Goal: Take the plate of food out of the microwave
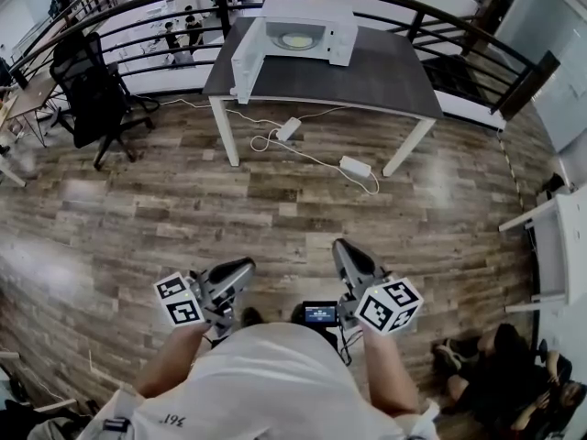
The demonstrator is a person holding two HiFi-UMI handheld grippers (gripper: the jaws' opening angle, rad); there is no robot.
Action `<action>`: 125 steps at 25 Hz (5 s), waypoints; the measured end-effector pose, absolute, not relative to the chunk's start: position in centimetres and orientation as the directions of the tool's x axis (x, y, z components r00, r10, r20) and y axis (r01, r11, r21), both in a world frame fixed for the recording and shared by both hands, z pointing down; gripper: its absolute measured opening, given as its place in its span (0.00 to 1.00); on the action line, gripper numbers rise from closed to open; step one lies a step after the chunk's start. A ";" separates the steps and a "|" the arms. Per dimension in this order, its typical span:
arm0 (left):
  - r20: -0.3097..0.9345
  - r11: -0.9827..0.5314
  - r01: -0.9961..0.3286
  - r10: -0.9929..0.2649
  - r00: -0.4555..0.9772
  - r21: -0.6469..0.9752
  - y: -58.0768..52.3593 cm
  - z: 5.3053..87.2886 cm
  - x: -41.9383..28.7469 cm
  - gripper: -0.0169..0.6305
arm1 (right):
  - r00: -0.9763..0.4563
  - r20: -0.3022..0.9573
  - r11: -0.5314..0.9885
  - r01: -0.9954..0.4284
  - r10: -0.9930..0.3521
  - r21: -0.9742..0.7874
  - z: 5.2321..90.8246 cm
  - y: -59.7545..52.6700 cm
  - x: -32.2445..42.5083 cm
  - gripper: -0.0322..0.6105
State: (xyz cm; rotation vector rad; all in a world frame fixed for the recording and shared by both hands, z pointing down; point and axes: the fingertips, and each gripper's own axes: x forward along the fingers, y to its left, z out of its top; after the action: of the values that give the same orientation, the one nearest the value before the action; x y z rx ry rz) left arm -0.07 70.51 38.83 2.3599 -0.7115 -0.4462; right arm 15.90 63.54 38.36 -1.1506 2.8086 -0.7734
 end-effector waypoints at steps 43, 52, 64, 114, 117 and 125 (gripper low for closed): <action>-0.059 -0.791 -0.355 -0.439 0.897 0.498 64.2 37.4 4.8 0.03 | -0.878 0.277 0.833 -0.464 -0.390 -0.301 37.2 66.9 4.0 0.12; -0.148 -0.813 -0.305 -0.426 0.893 0.496 65.1 36.2 3.2 0.03 | -0.876 0.213 0.833 -0.480 -0.434 -0.276 36.1 67.3 2.7 0.12; -0.188 -0.787 -0.286 -0.449 0.874 0.547 65.0 37.1 -0.5 0.03 | -0.821 0.136 0.758 -0.566 -0.555 -0.324 36.6 66.1 2.2 0.12; 0.026 -0.544 -0.580 -0.716 0.698 0.607 23.6 42.9 8.8 0.03 | -0.733 0.267 0.615 -0.674 -0.625 -0.410 42.9 21.1 21.4 0.12; 0.077 -0.522 -0.634 -0.735 0.674 0.570 18.9 43.5 6.3 0.03 | -0.707 0.290 0.579 -0.700 -0.646 -0.417 43.4 16.9 19.5 0.12; 0.118 -0.523 -0.630 -0.709 0.696 0.574 7.7 44.2 0.4 0.03 | -0.655 0.332 0.510 -0.746 -0.678 -0.429 44.3 5.7 13.7 0.12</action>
State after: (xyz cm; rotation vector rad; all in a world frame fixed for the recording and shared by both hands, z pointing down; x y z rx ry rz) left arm 0.38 7.65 44.17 2.3093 -1.0203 -0.1729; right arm 13.74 5.71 44.31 -1.3430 2.8333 -0.9038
